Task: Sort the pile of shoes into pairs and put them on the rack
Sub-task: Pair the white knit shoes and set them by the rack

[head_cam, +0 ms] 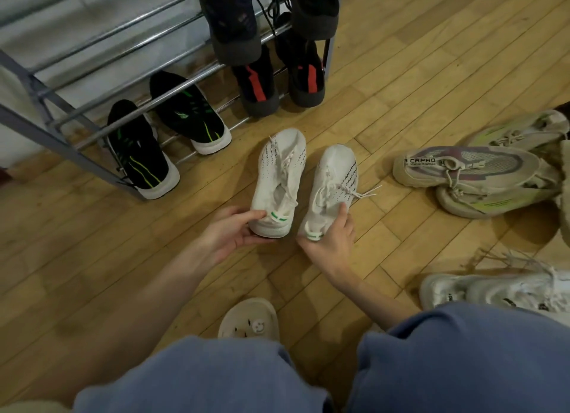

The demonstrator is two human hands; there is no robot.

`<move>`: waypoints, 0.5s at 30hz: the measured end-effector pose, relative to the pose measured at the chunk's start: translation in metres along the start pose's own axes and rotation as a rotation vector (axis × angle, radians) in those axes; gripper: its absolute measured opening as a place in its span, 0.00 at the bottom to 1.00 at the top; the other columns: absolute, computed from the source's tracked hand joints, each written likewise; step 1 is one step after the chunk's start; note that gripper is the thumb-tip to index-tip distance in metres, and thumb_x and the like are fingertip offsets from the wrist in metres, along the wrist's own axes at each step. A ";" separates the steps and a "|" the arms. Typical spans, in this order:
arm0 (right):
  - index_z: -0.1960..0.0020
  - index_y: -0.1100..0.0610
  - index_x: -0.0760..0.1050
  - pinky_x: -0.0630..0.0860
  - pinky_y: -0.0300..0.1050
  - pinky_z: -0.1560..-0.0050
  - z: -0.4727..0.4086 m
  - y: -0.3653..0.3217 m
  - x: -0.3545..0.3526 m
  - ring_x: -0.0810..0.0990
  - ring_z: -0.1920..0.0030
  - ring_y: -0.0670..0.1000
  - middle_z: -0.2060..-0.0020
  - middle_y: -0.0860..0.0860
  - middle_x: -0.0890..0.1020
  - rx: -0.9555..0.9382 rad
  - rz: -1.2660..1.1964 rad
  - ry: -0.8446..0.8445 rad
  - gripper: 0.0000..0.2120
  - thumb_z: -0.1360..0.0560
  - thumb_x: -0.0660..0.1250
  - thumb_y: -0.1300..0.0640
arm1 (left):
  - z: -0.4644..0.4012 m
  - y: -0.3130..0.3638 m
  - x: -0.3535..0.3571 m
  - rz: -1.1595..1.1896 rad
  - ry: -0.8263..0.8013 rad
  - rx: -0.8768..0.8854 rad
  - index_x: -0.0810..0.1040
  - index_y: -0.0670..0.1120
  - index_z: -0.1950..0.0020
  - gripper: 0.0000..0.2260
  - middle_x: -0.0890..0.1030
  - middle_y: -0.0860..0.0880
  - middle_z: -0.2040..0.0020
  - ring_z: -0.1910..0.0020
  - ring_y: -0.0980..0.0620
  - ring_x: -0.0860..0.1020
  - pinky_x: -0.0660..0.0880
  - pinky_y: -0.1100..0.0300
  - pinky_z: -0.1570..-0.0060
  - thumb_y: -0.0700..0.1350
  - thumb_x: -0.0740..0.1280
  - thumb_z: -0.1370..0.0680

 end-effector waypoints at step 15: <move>0.46 0.46 0.77 0.73 0.50 0.40 -0.005 -0.084 -0.116 0.72 0.38 0.56 0.41 0.55 0.73 -0.582 -0.241 0.310 0.15 0.32 0.73 0.53 | 0.066 0.074 0.025 0.016 -0.088 0.390 0.71 0.41 0.42 0.18 0.80 0.38 0.46 0.57 0.44 0.84 0.81 0.52 0.62 0.33 0.71 0.30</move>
Point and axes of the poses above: each hand's wrist, its own z-axis away from the middle knuckle, its own x-axis out of the palm, y = z × x, the point moved 3 cm from there along -z, towards the middle knuckle
